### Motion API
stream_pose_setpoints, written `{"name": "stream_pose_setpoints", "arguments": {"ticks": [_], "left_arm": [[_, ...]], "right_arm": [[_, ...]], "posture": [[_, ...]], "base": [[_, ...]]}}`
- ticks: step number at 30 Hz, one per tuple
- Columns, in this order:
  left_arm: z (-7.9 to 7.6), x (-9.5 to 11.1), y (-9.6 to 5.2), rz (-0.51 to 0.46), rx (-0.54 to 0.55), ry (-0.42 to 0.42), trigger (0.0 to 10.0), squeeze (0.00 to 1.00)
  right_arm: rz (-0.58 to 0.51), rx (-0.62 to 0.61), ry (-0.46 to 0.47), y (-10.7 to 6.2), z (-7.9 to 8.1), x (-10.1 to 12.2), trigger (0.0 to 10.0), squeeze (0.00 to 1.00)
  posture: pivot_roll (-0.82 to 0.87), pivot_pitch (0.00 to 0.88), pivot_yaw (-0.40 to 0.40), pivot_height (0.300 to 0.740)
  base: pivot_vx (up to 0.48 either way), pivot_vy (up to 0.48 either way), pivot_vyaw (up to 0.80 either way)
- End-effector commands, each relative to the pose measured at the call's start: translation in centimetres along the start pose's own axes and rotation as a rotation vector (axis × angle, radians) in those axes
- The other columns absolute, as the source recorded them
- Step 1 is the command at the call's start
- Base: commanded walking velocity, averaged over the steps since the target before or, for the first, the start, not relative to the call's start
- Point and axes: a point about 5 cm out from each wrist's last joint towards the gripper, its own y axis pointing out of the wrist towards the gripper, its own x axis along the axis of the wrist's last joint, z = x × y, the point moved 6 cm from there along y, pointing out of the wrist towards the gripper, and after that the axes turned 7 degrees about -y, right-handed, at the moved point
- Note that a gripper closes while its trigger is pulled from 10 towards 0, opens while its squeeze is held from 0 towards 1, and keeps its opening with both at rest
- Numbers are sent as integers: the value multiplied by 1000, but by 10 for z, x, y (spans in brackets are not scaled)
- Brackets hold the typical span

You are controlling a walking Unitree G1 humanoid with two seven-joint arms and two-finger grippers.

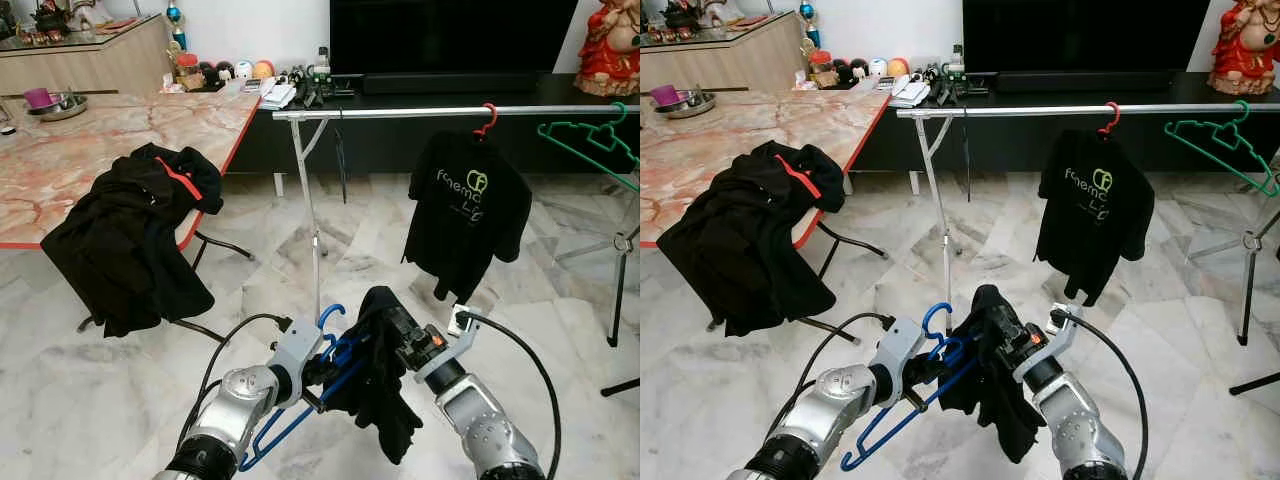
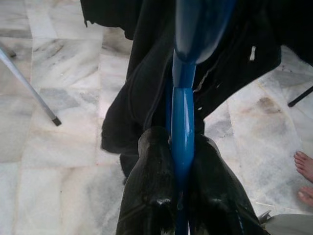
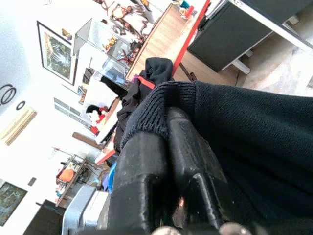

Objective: Hang hanger

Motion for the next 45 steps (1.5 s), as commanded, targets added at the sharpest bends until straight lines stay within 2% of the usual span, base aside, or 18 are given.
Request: {"name": "stream_pose_setpoints", "arguments": {"ticks": [1,5,9,10,11,20,36,37,38,39,45], "left_arm": [[-1,3,1,-4,-8,9,10000,0],[-2,7,2,-14,-16,10,10000,0],[-6,14,5,-36,-32,6,10000,0],[-7,19,5,-55,-38,-8,10000,0],[-8,23,5,-70,-44,-17,10000,0],[-19,38,3,-142,-122,-88,10000,0],[-34,42,4,-168,-193,-122,10000,0],[-34,43,4,-176,-191,-128,10000,0],[-35,45,4,-185,-193,-132,10000,0],[-37,50,4,-202,-202,-143,10000,0],[-39,52,4,-212,-209,-146,10000,0]], "right_arm": [[-30,69,-24,3,13,12,10000,0],[-4,96,-101,2,19,13,10000,0],[35,51,-184,0,11,9,10000,0],[59,26,-247,0,7,6,10000,0],[77,24,-262,-1,6,3,10000,0],[109,18,-287,-3,4,-6,10000,0],[120,72,-307,-4,12,-9,10000,0],[119,73,-306,-5,13,-9,10000,141],[119,74,-308,-5,13,-9,10000,337],[119,72,-313,-5,12,-9,10000,988],[124,62,-319,-7,10,-9,10000,1000]], "posture": [[58,36,29,740],[55,36,28,740],[53,36,28,740],[53,35,28,740],[52,36,28,740],[54,37,27,740],[49,39,25,740],[48,40,25,740],[48,39,24,740],[49,39,24,740],[46,39,23,740]], "base": [[0,0,0],[0,0,0],[0,0,0],[0,0,0],[0,0,0],[0,0,0],[0,0,0],[0,0,0],[0,0,0],[0,0,0],[0,0,0]]}}
